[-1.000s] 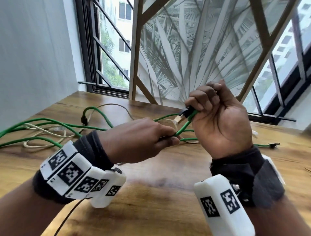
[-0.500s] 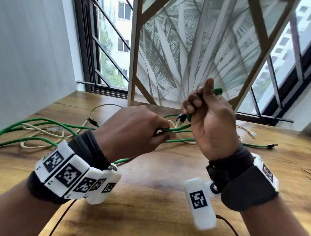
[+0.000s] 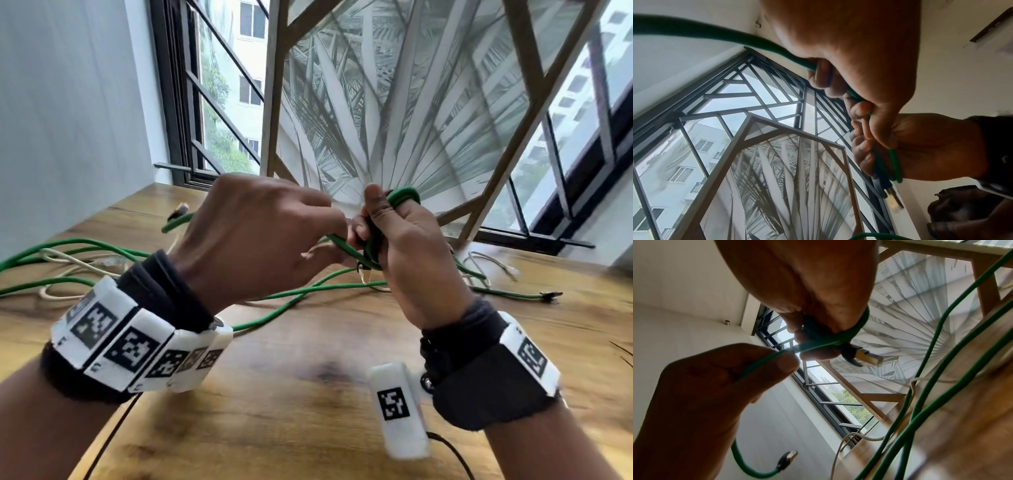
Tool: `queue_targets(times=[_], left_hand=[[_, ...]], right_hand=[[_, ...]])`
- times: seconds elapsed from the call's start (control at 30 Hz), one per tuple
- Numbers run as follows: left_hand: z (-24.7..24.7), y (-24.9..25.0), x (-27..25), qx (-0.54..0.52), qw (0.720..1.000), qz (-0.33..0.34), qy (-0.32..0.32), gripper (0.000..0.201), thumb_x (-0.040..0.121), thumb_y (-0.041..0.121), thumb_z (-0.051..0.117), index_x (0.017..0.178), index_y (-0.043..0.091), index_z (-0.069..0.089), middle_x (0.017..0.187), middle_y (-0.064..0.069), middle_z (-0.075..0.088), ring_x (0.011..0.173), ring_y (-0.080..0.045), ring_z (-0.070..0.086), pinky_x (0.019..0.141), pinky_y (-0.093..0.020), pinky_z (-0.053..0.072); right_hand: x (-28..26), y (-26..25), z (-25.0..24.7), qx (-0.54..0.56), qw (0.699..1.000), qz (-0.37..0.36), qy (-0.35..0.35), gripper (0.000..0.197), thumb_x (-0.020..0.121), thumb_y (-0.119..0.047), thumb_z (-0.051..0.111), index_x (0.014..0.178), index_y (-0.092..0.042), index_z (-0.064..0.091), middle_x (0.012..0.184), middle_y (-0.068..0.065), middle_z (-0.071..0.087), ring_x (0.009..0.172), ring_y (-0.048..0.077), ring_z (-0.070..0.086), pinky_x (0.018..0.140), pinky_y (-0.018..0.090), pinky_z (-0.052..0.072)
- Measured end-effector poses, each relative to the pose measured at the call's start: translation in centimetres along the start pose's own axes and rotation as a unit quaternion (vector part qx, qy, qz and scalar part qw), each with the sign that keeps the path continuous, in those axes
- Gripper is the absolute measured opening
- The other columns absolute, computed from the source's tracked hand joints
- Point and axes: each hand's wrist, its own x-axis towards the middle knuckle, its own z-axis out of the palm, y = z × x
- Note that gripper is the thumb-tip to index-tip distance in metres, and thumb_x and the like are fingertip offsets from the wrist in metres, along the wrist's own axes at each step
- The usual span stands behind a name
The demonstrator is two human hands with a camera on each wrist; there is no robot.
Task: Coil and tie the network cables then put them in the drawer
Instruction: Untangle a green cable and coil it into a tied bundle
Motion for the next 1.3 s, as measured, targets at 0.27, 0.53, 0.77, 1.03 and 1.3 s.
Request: queue_targets(times=[0.27, 0.53, 0.77, 1.03, 1.3], left_hand=[[-0.1, -0.5, 0.0, 0.028, 0.999, 0.019, 0.041, 0.030, 0.097, 0.054, 0.071, 0.085, 0.027, 0.074, 0.068, 0.007, 0.063, 0.062, -0.024, 0.067, 0.051, -0.031, 0.045], [0.0, -1.5, 0.3, 0.023, 0.998, 0.058, 0.031, 0.021, 0.107, 0.026, 0.058, 0.099, 0.014, 0.073, 0.089, -0.003, 0.069, 0.081, -0.031, 0.064, 0.071, -0.042, 0.046], [0.6, -2.0, 0.2, -0.078, 0.996, 0.006, 0.028, 0.013, 0.102, 0.018, 0.062, 0.098, 0.006, 0.064, 0.092, -0.002, 0.068, 0.084, -0.028, 0.062, 0.078, -0.040, 0.049], [0.8, -2.1, 0.3, -0.154, 0.987, -0.004, 0.034, 0.019, 0.106, 0.019, 0.054, 0.097, 0.008, 0.065, 0.092, 0.003, 0.066, 0.083, -0.021, 0.059, 0.079, -0.043, 0.050], [0.8, -3.0, 0.4, -0.208, 0.976, -0.044, 0.038, 0.020, 0.103, 0.011, 0.049, 0.102, 0.003, 0.067, 0.089, 0.012, 0.056, 0.078, -0.009, 0.052, 0.076, -0.021, 0.042]], right_hand=[[-0.8, -0.4, 0.2, -0.030, 0.994, 0.082, -0.070, 0.033, 0.107, -0.025, 0.051, 0.087, 0.000, 0.059, 0.066, 0.009, 0.054, 0.057, 0.017, 0.056, 0.062, 0.029, 0.051], [-1.6, -1.2, 0.4, -0.023, 0.969, 0.162, -0.184, 0.040, 0.108, -0.032, 0.044, 0.075, -0.012, 0.052, 0.060, 0.006, 0.046, 0.055, 0.022, 0.046, 0.055, 0.031, 0.040], [-1.5, -1.4, 0.3, 0.023, 0.939, 0.226, -0.259, 0.067, 0.099, -0.070, 0.029, 0.077, -0.010, 0.049, 0.056, 0.002, 0.026, 0.050, 0.018, 0.023, 0.050, 0.031, 0.020], [-2.0, -1.6, 1.0, 0.020, 0.926, 0.232, -0.297, 0.068, 0.093, -0.075, 0.033, 0.066, -0.012, 0.040, 0.051, -0.003, 0.020, 0.045, 0.013, 0.013, 0.043, 0.028, 0.013], [-1.9, -1.6, 1.5, 0.092, 0.940, 0.201, -0.258, 0.060, 0.095, -0.062, 0.041, 0.062, -0.012, 0.036, 0.048, -0.005, 0.021, 0.042, 0.011, 0.014, 0.040, 0.021, 0.017]])
